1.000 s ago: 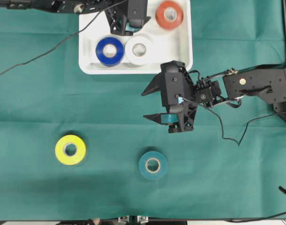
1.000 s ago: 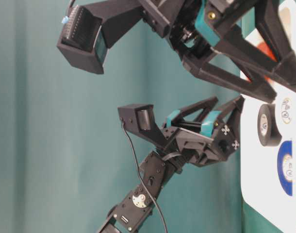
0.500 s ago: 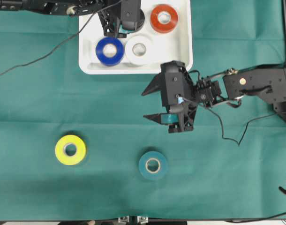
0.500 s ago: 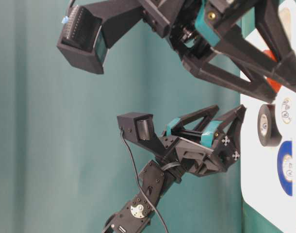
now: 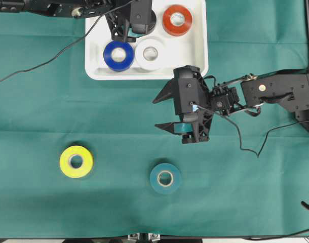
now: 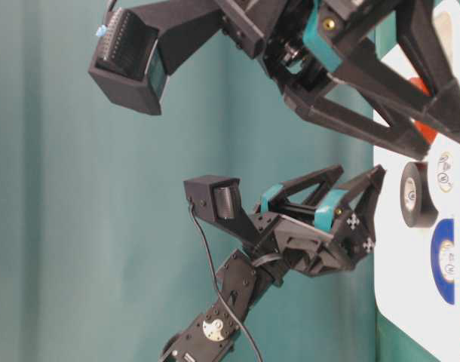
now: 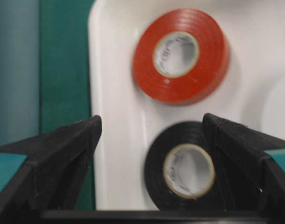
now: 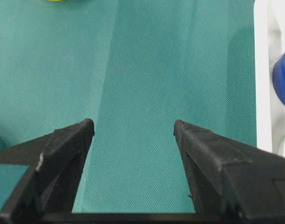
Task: Put the tape alternately from left to right into the white case.
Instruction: 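Withdraw the left gripper from the tray to the left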
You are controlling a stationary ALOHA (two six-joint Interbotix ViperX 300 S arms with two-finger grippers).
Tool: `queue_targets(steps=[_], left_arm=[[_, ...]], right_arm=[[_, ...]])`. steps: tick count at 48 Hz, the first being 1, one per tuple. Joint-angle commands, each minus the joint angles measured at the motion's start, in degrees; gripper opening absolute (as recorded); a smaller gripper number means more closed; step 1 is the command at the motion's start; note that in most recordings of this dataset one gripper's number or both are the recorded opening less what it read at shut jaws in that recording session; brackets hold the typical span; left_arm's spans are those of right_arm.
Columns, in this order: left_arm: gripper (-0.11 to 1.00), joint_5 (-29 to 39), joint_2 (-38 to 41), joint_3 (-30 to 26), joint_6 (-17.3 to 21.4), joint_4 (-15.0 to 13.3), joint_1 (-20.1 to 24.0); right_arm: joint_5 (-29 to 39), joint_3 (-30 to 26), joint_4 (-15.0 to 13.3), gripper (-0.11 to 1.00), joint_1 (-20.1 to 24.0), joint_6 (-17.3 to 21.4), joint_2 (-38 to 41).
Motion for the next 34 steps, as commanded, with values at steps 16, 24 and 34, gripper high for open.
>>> queue_targets(steps=[16,24,34], left_arm=[[0.74,0.62,-10.9,8.35,-0.44,-0.35,-5.36],[0.74,0.62,-13.8,12.3,-1.58,-0.53,-7.29],[0.74,0.62,-16.7,15.82,-6.33,-0.44,-9.05]], right_arm=[[-0.44,-0.53,-0.09,0.76,0.18,-0.18,-0.79],[-0.44,-0.53,-0.09,0.76,0.18,-0.18,-0.79],[-0.44,-0.62,-0.18,0.76,0.18,-0.26,-0.79]])
